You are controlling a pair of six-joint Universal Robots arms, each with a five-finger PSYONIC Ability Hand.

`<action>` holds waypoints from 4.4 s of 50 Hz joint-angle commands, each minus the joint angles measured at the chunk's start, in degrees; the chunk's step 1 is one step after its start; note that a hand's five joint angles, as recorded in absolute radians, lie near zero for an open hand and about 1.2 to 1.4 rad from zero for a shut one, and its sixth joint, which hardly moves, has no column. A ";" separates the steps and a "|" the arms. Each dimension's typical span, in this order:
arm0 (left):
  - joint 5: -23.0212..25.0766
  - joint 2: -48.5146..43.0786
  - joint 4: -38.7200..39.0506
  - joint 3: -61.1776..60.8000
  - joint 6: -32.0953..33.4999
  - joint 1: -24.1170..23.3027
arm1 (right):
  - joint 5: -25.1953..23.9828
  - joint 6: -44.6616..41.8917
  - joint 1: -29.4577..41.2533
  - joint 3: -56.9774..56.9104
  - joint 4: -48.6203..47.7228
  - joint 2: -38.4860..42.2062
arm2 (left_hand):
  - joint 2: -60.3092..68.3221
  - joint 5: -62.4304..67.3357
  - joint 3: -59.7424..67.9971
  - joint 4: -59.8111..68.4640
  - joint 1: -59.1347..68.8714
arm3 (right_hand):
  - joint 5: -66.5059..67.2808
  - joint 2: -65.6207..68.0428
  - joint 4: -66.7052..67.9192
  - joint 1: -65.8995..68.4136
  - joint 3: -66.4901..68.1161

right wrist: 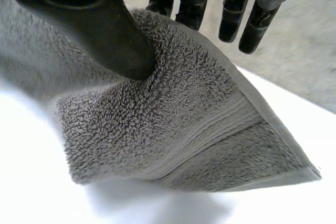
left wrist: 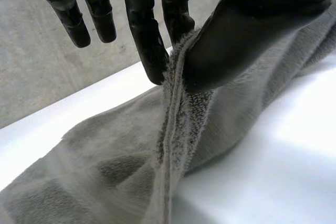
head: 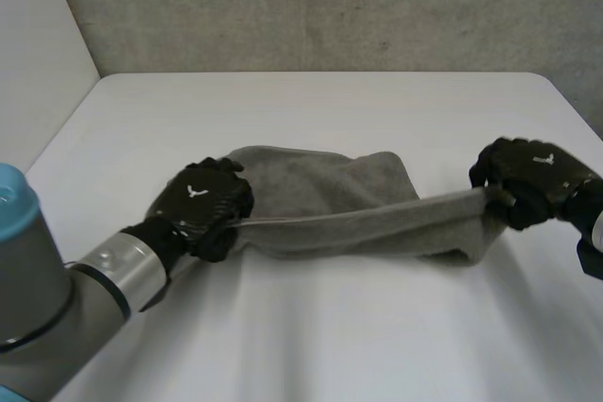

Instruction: Fold the towel.

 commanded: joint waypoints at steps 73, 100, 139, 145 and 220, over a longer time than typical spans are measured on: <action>12.84 -4.82 16.53 -8.91 7.66 15.14 | 2.54 -2.11 3.94 9.57 -17.28 -5.96 | 3.57 4.03 -2.93 -3.36 6.14 | 3.54 4.44 -4.37 4.55 -2.45; 5.54 -10.09 10.82 -8.47 15.22 13.38 | 3.24 -1.94 3.15 10.28 -16.93 -4.11 | -27.70 -27.24 -2.93 -3.36 -25.12 | 3.54 4.44 -4.37 4.55 -2.45; 14.15 23.74 -4.83 -0.04 4.85 20.41 | 0.61 -3.42 0.51 -9.05 11.98 -16.68 | 3.57 4.03 -2.93 -3.36 6.14 | 3.54 4.44 -4.37 4.55 -2.45; 14.59 24.01 -5.36 0.14 4.85 21.99 | 0.87 -6.77 0.51 -9.59 13.22 -16.15 | 3.57 4.03 -2.93 -3.36 6.14 | 3.54 4.44 -4.37 4.55 -2.45; 17.41 -9.21 -5.01 13.94 11.00 22.44 | -0.27 -18.81 -4.76 -9.41 9.27 8.89 | 3.57 4.03 -2.93 -3.36 6.14 | -33.57 -32.68 -4.37 -32.56 -2.45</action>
